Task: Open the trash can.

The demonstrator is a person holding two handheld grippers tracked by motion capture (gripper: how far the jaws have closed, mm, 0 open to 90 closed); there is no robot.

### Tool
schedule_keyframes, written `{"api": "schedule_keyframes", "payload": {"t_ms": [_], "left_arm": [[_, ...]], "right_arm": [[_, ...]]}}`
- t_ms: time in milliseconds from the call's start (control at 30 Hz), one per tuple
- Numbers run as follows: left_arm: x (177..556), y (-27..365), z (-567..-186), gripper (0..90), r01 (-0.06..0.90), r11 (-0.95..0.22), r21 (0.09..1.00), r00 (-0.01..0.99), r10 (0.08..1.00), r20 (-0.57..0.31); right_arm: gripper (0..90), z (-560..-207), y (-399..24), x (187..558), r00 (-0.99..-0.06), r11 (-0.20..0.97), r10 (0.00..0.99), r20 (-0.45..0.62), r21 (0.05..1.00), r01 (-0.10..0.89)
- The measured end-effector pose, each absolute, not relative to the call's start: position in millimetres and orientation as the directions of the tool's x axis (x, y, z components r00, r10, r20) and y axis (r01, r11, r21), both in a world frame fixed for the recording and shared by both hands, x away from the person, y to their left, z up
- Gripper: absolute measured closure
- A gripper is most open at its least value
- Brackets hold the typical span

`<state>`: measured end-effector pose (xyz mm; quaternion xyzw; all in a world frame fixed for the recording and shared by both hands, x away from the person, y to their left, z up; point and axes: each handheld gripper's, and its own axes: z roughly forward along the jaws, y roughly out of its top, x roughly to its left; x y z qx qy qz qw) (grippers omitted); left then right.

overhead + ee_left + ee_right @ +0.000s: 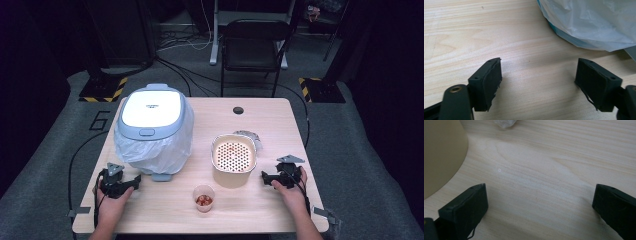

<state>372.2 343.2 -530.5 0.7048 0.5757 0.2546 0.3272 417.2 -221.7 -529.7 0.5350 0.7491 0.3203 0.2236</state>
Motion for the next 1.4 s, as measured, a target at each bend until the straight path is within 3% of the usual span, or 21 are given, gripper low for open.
{"api": "schedule_keyframes", "payload": {"t_ms": [200,333,700,900,1100,1200,1400], "left_arm": [[371,340,-530,22.9,0.644,-0.111,0.757,0.177,0.984,-0.006],[370,341,-530,30.5,0.639,-0.101,0.763,0.166,0.986,-0.008],[370,344,-530,30.5,0.636,-0.05,0.77,0.152,0.986,-0.061],[363,341,-523,45.6,0.641,-0.039,0.766,0.162,0.983,-0.086],[351,323,-502,60.5,0.598,-0.053,0.8,0.254,0.959,-0.126],[347,308,-496,63.5,0.581,-0.119,0.805,0.345,0.932,-0.111],[351,295,-496,69.6,0.568,-0.157,0.808,0.409,0.906,-0.112]], "right_arm": [[0.0,-530,-222,417,-0.33,0.225,0.944,0.007,0.719,0.658],[0.0,-530,-222,417,-0.33,0.225,0.944,0.007,0.719,0.658],[0.0,-530,-222,417,-0.328,0.223,0.945,0.008,0.719,0.658],[0.0,-530,-222,417,-0.327,0.222,0.945,0.008,0.719,0.658],[0.0,-530,-222,417,-0.327,0.222,0.945,0.008,0.719,0.659],[0.0,-530,-222,417,-0.33,0.225,0.944,0.007,0.718,0.659],[0.0,-530,-222,417,-0.331,0.226,0.944,0.006,0.718,0.658]]}}
